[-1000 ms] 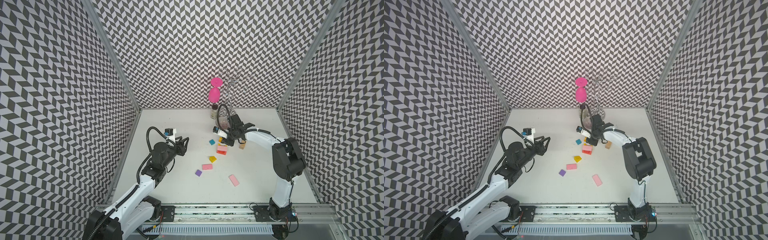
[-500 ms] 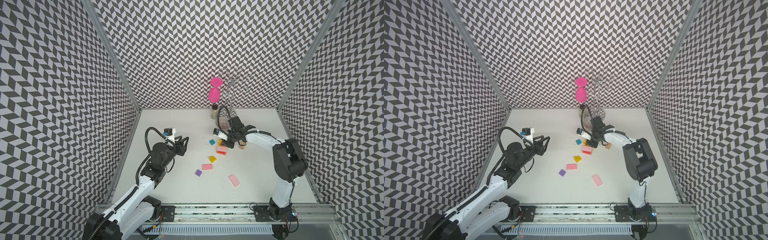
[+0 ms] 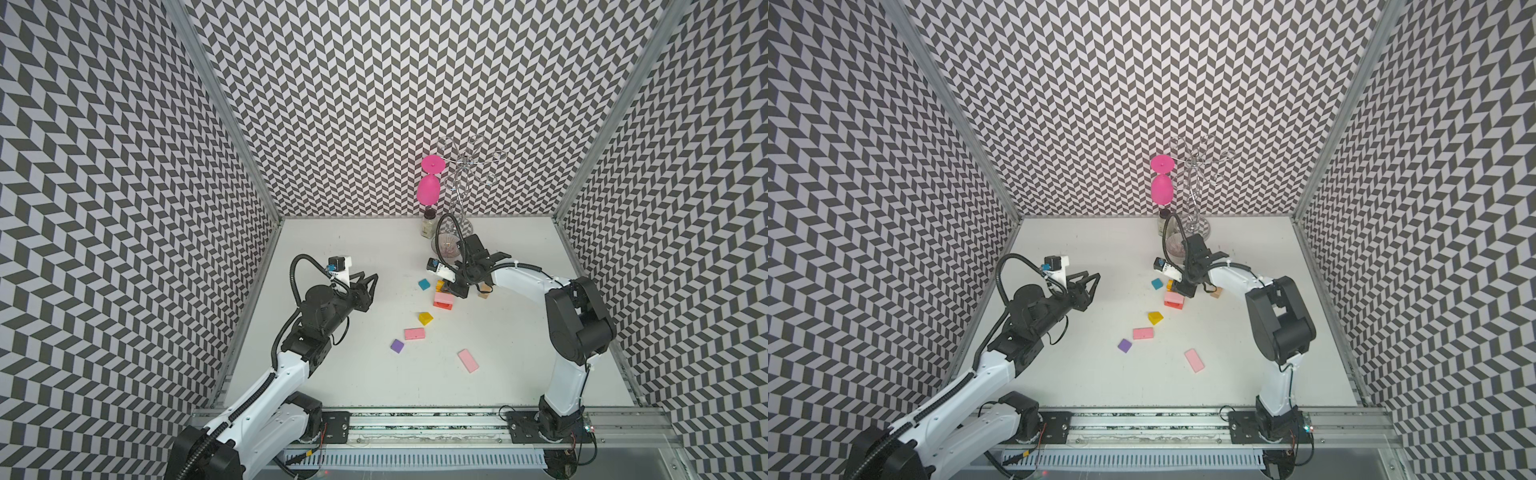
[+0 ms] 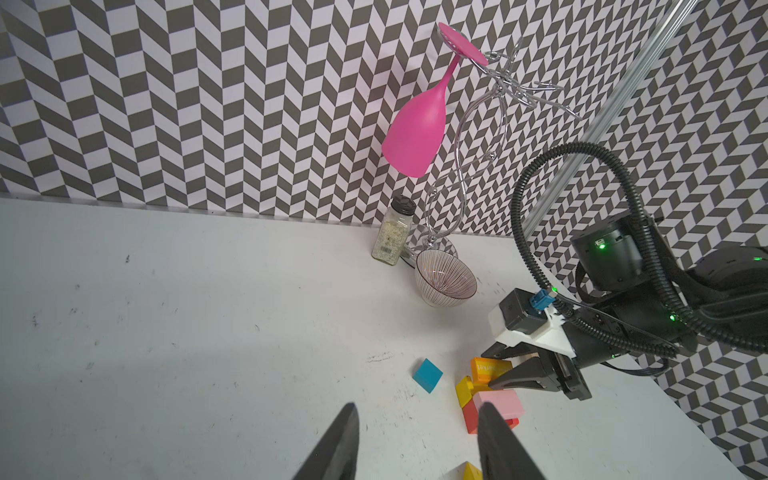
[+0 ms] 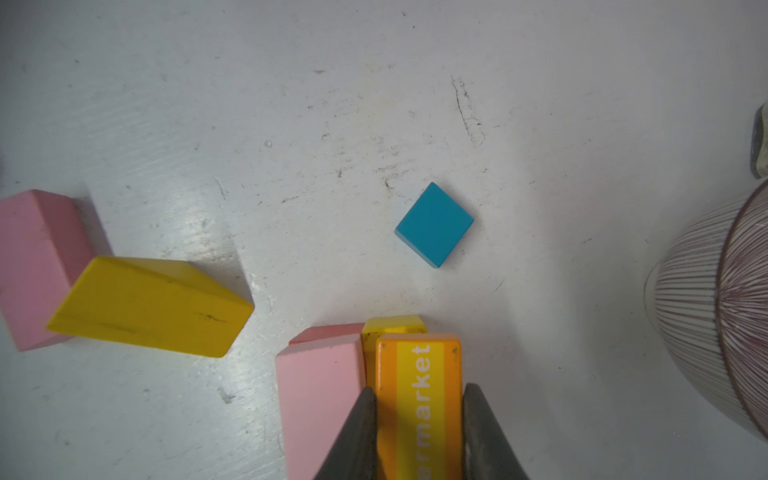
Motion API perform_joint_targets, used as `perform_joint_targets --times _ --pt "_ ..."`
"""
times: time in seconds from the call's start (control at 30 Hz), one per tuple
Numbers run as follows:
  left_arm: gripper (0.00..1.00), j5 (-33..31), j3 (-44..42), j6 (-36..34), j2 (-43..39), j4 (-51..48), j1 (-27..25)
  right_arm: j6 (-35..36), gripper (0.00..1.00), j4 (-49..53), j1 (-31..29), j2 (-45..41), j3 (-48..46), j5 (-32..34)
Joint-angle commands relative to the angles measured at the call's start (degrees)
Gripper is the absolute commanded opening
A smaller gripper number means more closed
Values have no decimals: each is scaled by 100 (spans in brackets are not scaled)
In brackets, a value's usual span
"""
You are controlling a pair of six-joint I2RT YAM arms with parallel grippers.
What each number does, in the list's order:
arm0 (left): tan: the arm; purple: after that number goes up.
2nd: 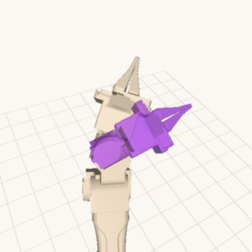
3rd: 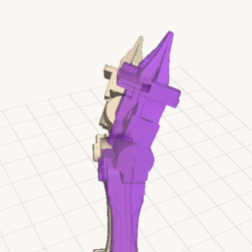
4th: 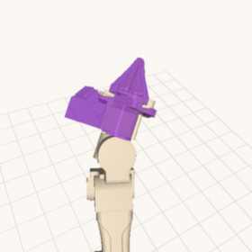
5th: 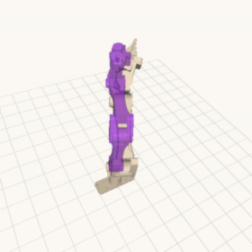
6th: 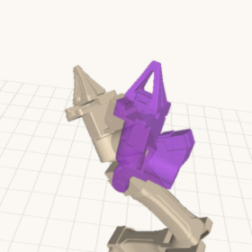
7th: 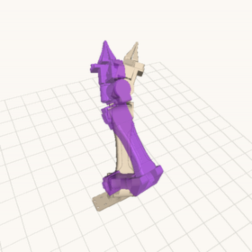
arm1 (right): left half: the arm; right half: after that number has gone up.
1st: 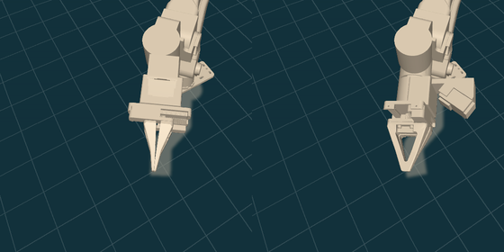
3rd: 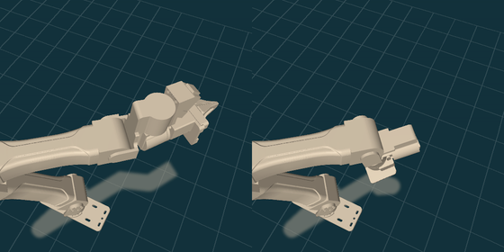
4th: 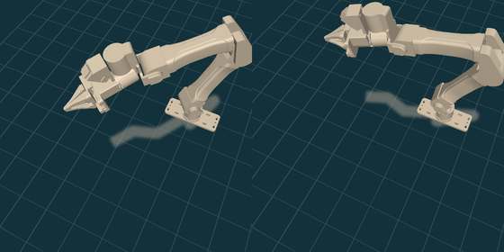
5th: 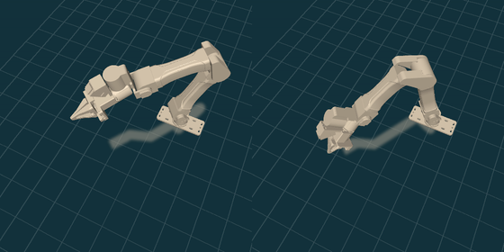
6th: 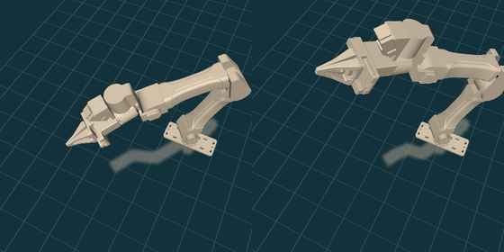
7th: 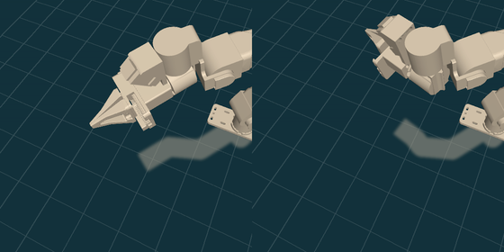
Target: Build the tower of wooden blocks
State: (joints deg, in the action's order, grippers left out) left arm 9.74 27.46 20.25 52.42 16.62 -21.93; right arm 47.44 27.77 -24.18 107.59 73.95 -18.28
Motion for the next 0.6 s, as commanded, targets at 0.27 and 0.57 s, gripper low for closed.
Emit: perform_joint_targets --times 0.27,0.57 --pt "48 46 40 28 -83 140 14 -26 0 -239 36 -167 -39 -184" --pt "47 53 31 33 -83 140 14 -33 5 -215 55 -184 -56 -249"
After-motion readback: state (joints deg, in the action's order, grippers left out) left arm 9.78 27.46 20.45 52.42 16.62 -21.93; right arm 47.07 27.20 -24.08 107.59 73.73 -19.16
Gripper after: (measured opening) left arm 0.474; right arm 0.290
